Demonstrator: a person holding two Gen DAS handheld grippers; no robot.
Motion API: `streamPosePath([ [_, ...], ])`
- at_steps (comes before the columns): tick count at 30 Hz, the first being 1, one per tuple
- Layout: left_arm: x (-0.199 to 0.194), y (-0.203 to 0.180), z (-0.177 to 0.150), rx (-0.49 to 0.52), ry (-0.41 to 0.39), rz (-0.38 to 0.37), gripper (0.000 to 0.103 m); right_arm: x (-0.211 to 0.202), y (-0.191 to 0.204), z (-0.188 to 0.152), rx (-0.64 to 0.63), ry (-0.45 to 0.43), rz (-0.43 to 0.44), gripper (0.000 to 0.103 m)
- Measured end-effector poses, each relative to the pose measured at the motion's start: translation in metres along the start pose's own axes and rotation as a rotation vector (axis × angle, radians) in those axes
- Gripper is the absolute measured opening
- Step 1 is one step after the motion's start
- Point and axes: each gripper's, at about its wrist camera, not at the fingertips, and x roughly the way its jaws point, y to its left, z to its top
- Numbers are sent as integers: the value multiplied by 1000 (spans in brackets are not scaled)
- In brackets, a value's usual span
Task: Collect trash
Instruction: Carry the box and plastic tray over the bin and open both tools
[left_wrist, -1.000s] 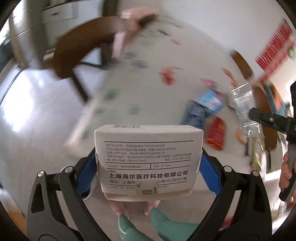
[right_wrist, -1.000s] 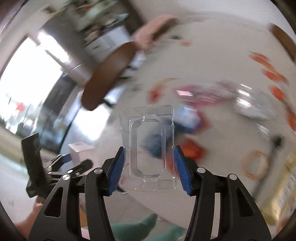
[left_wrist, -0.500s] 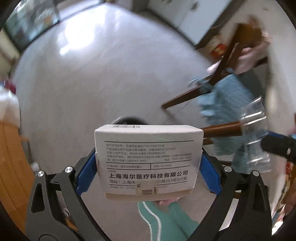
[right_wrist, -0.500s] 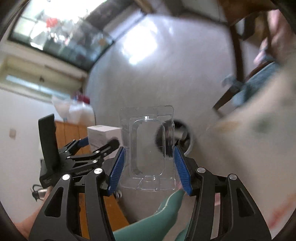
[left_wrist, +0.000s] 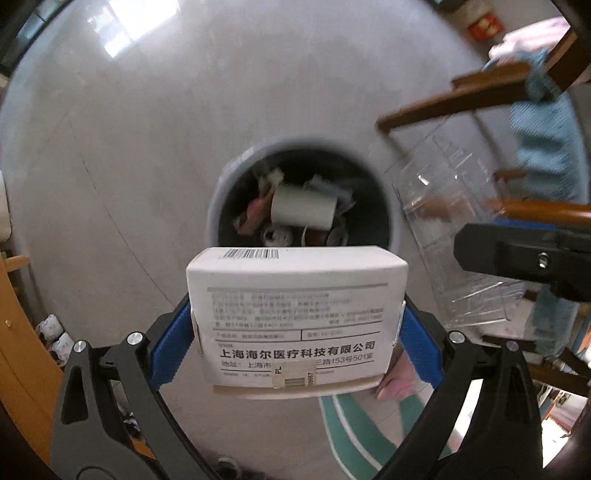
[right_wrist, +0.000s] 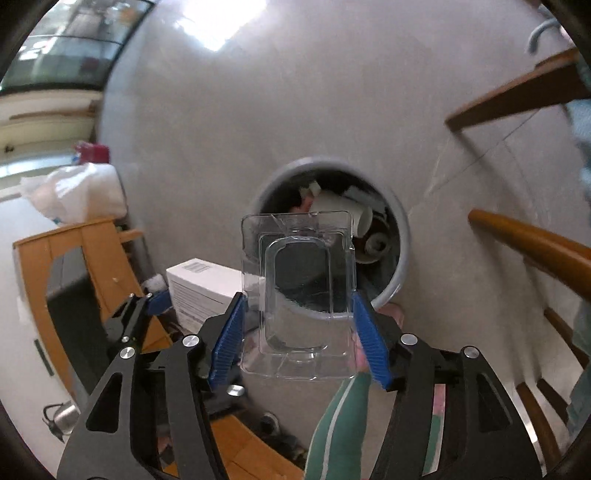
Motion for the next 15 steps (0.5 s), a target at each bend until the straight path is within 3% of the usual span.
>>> streamPosePath([
  [3,13,-1,-2,1,35,3,95,12,-5,1,21,19,-8,73],
  [8,-16,-5,-14,7,-11,9,96,-24,0,-11,-7,-38,21,82],
  [10,-41,-9,-19,23,-41,25,96,-42,0,-14,-3,-57,45,82],
  [15,-124,-21,-33,26,-150,45,96,-138,25,-42,-48,-197,130,82],
])
